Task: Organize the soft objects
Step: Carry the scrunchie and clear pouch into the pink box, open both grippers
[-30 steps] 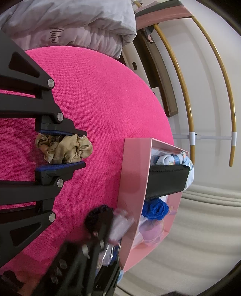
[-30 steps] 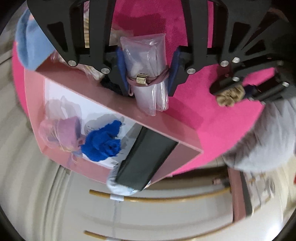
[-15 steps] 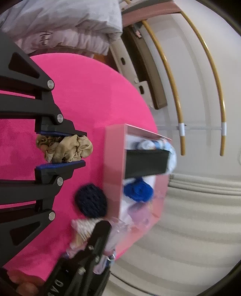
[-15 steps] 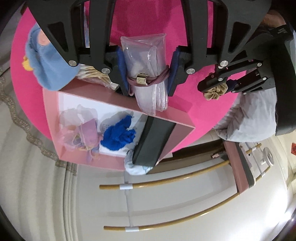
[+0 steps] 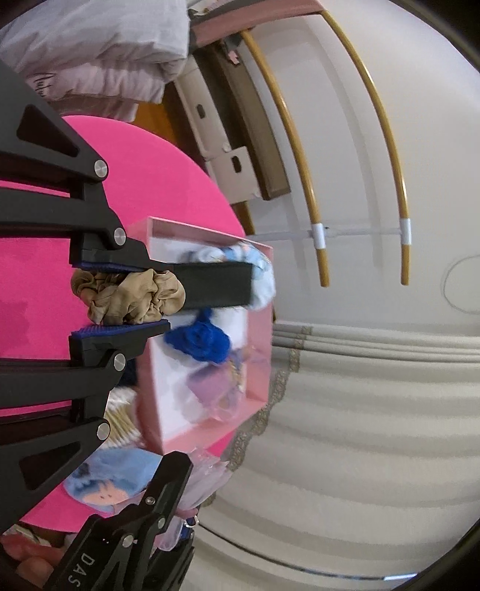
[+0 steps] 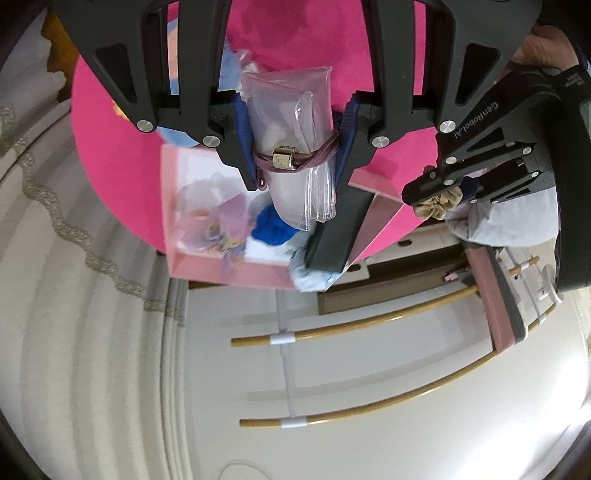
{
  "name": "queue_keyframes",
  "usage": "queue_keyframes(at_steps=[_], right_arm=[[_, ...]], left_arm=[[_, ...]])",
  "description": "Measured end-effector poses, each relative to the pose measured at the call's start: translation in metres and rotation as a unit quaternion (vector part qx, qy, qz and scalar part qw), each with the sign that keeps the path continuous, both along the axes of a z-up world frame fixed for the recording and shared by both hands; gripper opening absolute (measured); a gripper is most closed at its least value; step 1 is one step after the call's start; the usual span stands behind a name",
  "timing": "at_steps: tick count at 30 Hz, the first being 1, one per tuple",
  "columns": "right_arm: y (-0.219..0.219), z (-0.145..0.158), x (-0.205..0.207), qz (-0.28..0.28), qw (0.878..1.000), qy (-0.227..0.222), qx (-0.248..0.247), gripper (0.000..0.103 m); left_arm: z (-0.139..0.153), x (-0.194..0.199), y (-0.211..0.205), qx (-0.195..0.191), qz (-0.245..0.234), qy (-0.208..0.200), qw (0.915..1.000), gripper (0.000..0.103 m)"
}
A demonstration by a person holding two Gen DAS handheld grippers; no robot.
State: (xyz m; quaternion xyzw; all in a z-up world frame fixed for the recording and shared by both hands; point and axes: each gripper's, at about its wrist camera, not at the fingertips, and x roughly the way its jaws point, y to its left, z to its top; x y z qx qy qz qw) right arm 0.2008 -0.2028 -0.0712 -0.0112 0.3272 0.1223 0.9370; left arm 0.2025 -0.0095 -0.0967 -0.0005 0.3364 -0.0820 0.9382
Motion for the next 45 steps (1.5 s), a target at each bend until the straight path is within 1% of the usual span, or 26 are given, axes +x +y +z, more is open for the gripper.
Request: queue_keyframes(at_steps=[8, 11, 15, 21, 24, 28, 32, 38, 41, 42, 43, 44, 45], right_arm=[[-0.018, 0.022, 0.017, -0.022, 1.0, -0.01, -0.005, 0.037], [-0.024, 0.027, 0.029, -0.028, 1.0, -0.01, -0.002, 0.037], [-0.032, 0.031, 0.049, -0.033, 0.999, -0.002, 0.003, 0.037], [-0.045, 0.032, 0.079, -0.042, 0.999, 0.016, 0.018, 0.037], [-0.051, 0.028, 0.096, -0.048, 0.998, 0.029, 0.024, 0.037], [-0.056, 0.014, 0.114, -0.054, 0.997, 0.053, 0.029, 0.038], [-0.058, -0.002, 0.123, -0.056, 0.995, 0.074, 0.031, 0.038], [-0.061, -0.02, 0.129, -0.062, 0.993, 0.098, 0.035, 0.039], [-0.063, -0.027, 0.131, -0.066, 0.991, 0.108, 0.041, 0.04], [-0.064, -0.029, 0.133, -0.068, 0.99, 0.112, 0.044, 0.043], [-0.066, -0.031, 0.135, -0.069, 0.99, 0.115, 0.048, 0.044], [-0.067, -0.035, 0.135, -0.072, 0.989, 0.119, 0.05, 0.044], [-0.069, -0.037, 0.135, -0.074, 0.989, 0.12, 0.05, 0.044]], left_arm=[[0.022, 0.02, -0.016, -0.003, -0.02, -0.013, 0.9997, 0.019], [0.025, 0.029, -0.024, 0.0, -0.026, -0.015, 0.9996, 0.019], [0.027, 0.048, -0.033, 0.002, -0.031, -0.012, 0.9995, 0.019], [0.032, 0.085, -0.043, -0.009, -0.036, -0.005, 0.9993, 0.019], [0.029, 0.103, -0.049, -0.011, -0.038, 0.003, 0.9992, 0.019], [0.02, 0.125, -0.056, -0.016, -0.04, 0.025, 0.9988, 0.019], [0.005, 0.142, -0.062, -0.018, -0.041, 0.047, 0.9979, 0.019], [-0.009, 0.154, -0.068, -0.017, -0.049, 0.069, 0.9963, 0.02], [-0.014, 0.16, -0.071, -0.021, -0.051, 0.079, 0.9953, 0.025], [-0.015, 0.162, -0.071, -0.022, -0.051, 0.084, 0.9949, 0.036], [-0.018, 0.162, -0.071, -0.021, -0.052, 0.088, 0.9945, 0.044], [-0.021, 0.162, -0.071, -0.014, -0.042, 0.089, 0.9951, 0.053], [-0.023, 0.162, -0.068, -0.011, -0.036, 0.086, 0.9956, 0.065]])
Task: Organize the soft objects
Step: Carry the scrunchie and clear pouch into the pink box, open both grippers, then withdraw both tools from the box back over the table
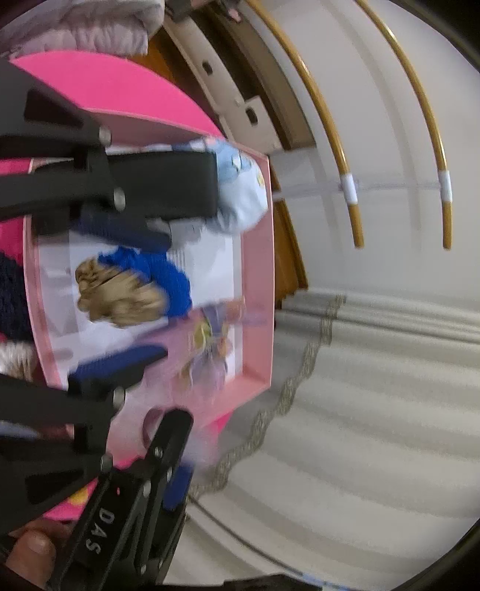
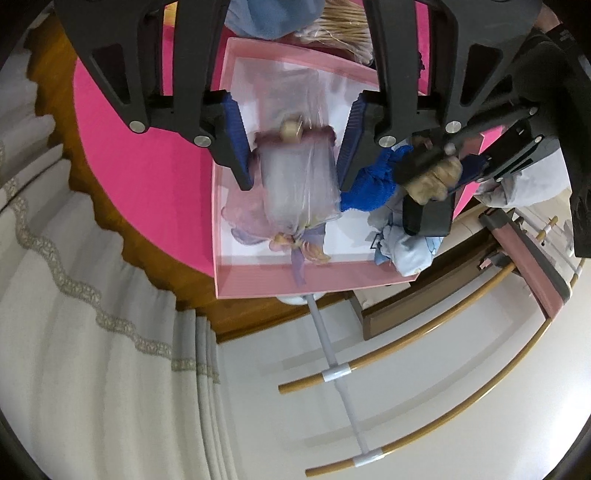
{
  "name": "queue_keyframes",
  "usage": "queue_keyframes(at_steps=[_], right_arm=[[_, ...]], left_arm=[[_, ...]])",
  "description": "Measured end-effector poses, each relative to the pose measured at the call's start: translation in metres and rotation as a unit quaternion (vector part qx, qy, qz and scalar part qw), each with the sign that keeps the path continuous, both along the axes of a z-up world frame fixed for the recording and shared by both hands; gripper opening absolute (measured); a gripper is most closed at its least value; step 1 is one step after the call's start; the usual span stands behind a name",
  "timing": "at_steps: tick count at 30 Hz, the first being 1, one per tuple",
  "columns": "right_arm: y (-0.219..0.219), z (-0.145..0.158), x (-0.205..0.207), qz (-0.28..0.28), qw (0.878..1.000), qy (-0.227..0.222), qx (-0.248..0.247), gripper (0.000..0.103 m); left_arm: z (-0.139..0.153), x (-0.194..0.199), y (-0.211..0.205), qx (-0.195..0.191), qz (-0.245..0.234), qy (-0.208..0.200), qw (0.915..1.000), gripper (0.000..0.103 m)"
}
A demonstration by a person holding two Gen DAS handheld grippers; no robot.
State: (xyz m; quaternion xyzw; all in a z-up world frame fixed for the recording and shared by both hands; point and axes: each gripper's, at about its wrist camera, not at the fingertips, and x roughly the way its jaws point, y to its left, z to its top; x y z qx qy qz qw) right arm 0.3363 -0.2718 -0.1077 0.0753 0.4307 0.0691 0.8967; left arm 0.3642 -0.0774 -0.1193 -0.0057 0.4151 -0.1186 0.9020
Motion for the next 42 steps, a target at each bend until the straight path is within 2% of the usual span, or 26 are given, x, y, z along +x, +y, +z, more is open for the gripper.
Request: queue_keyframes(at_steps=[1, 2, 3, 4, 6, 7, 9, 11, 17, 21, 32, 42], right_arm=[[-0.003, -0.002, 0.0, -0.003, 1.0, 0.001, 0.002, 0.044], [-0.004, -0.003, 0.0, -0.005, 1.0, 0.002, 0.005, 0.047], [-0.006, -0.003, 0.0, -0.007, 1.0, 0.002, 0.008, 0.054], [-0.007, -0.004, -0.001, -0.01, 1.0, 0.001, 0.01, 0.058], [-0.009, -0.002, -0.004, -0.013, 1.0, -0.004, 0.015, 0.074], [-0.01, -0.001, -0.005, -0.015, 1.0, -0.006, 0.018, 0.078], [-0.012, 0.002, -0.008, -0.021, 0.999, -0.012, 0.025, 0.095], [-0.014, 0.006, -0.014, -0.027, 0.999, -0.021, 0.032, 0.103], [-0.008, 0.027, -0.038, -0.039, 0.997, -0.056, 0.033, 0.103], [-0.002, 0.043, -0.061, -0.039, 0.996, -0.079, 0.035, 0.103], [0.007, 0.09, -0.153, -0.053, 0.986, -0.154, 0.023, 0.103], [0.019, 0.104, -0.232, -0.072, 0.978, -0.198, -0.007, 0.103]], left_arm=[[0.0, -0.001, 0.003, -0.002, 0.004, -0.003, 1.0, 0.071], [0.001, -0.002, 0.008, -0.008, 0.009, -0.007, 0.9999, 0.083], [0.003, -0.004, 0.011, -0.013, 0.015, -0.013, 0.9997, 0.09], [0.005, -0.007, 0.014, -0.015, 0.018, -0.018, 0.9996, 0.092], [0.009, -0.012, 0.019, -0.017, 0.021, -0.028, 0.9992, 0.095], [0.012, -0.016, 0.021, -0.017, 0.022, -0.033, 0.9991, 0.096], [0.016, -0.023, 0.027, -0.018, 0.027, -0.046, 0.9984, 0.103], [0.021, -0.033, 0.032, -0.013, 0.034, -0.062, 0.9974, 0.103], [0.039, -0.071, 0.035, 0.034, 0.045, -0.104, 0.9929, 0.103], [0.049, -0.1, 0.035, 0.051, 0.046, -0.126, 0.9897, 0.103], [0.073, -0.186, 0.048, 0.043, 0.048, -0.157, 0.9855, 0.103], [0.1, -0.273, 0.064, 0.035, 0.059, -0.181, 0.981, 0.103]])
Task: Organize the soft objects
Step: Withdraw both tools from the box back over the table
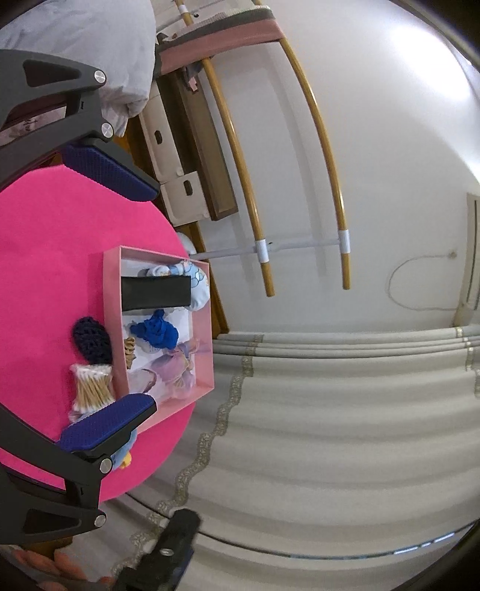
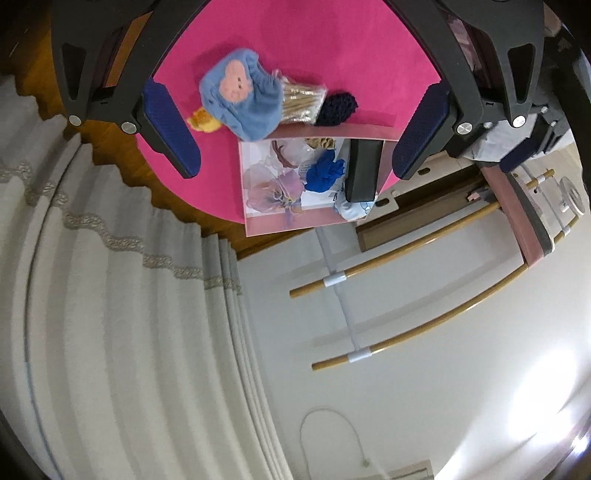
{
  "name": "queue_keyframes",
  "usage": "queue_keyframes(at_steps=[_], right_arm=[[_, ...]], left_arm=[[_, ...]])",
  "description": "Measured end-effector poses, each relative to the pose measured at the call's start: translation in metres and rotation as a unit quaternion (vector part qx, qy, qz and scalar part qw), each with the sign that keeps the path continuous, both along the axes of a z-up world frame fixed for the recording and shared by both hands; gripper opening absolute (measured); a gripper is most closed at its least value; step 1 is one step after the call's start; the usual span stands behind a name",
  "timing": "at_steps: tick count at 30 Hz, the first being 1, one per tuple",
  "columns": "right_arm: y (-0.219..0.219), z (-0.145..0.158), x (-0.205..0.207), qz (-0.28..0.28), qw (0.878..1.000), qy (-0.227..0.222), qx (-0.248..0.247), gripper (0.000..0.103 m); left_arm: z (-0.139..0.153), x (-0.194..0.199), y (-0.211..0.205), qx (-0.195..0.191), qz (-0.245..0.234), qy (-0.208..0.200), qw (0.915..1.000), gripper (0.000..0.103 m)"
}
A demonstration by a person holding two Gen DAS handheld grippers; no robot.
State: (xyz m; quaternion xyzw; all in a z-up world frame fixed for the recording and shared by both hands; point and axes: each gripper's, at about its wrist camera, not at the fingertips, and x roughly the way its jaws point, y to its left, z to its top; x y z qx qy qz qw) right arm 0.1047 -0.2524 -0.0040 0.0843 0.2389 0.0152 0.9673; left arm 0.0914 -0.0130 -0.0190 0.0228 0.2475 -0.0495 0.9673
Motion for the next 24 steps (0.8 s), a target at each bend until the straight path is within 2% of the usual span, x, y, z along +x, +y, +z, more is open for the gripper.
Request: queue_keyframes(at_steps=[14, 24], right_arm=[[0.025, 0.004, -0.091, -0.002, 0.998, -0.027, -0.048, 0.103], [0.028, 0.008, -0.128, -0.007, 0.996, -0.048, -0.071, 0.103]], left_arm=[[0.008, -0.105, 0.022, -0.019, 0.019, -0.02, 0.9994, 0.103], [0.007, -0.155, 0.025, -0.017, 0.023, -0.026, 0.9993, 0.103]])
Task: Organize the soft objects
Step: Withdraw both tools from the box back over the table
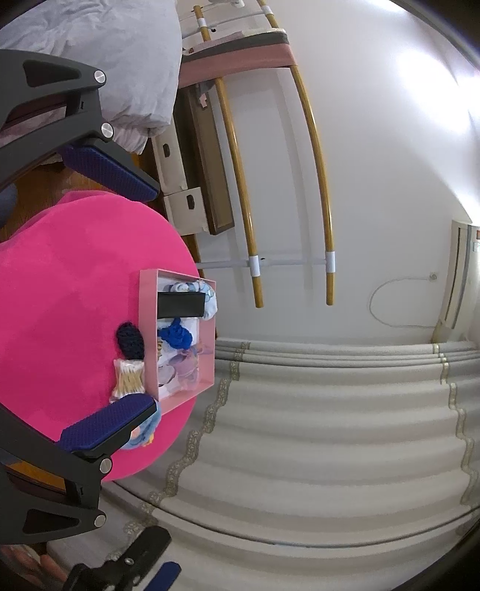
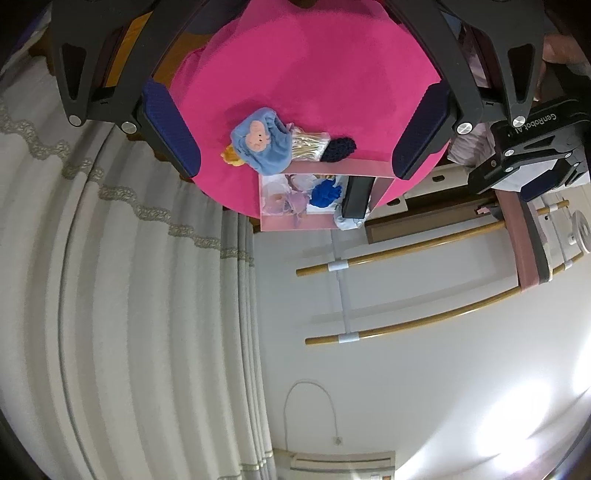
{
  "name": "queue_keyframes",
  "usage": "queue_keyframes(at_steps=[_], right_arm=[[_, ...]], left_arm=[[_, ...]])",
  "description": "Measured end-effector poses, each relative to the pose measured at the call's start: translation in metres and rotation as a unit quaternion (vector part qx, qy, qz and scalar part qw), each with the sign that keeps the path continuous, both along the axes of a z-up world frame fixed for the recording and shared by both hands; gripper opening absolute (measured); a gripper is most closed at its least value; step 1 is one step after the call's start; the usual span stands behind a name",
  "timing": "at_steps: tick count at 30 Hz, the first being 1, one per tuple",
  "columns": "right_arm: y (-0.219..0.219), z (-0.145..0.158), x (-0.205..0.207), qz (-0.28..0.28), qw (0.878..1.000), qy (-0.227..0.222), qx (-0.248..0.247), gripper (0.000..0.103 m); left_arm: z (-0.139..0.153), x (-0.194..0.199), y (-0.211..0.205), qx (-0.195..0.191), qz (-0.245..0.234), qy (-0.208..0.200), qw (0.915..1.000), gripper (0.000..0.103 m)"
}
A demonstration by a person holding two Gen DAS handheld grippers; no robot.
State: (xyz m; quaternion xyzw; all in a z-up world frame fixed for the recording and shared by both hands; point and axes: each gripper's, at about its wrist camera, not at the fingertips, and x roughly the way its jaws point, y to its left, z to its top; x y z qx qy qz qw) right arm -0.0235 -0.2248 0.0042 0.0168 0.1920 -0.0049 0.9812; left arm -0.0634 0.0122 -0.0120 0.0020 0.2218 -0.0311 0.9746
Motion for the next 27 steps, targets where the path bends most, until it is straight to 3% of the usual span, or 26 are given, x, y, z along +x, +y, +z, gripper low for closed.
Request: queue_keyframes(at_steps=[12, 27], right_arm=[[-0.012, -0.015, 0.003, -0.008, 1.0, 0.019, 0.0, 0.103], [-0.031, -0.049, 0.028, -0.024, 0.998, 0.058, 0.013, 0.103]], left_arm=[[-0.009, 0.003, 0.003, -0.008, 0.0, 0.013, 0.9999, 0.103], [-0.039, 0.04, -0.002, -0.002, -0.008, 0.025, 0.9996, 0.103]])
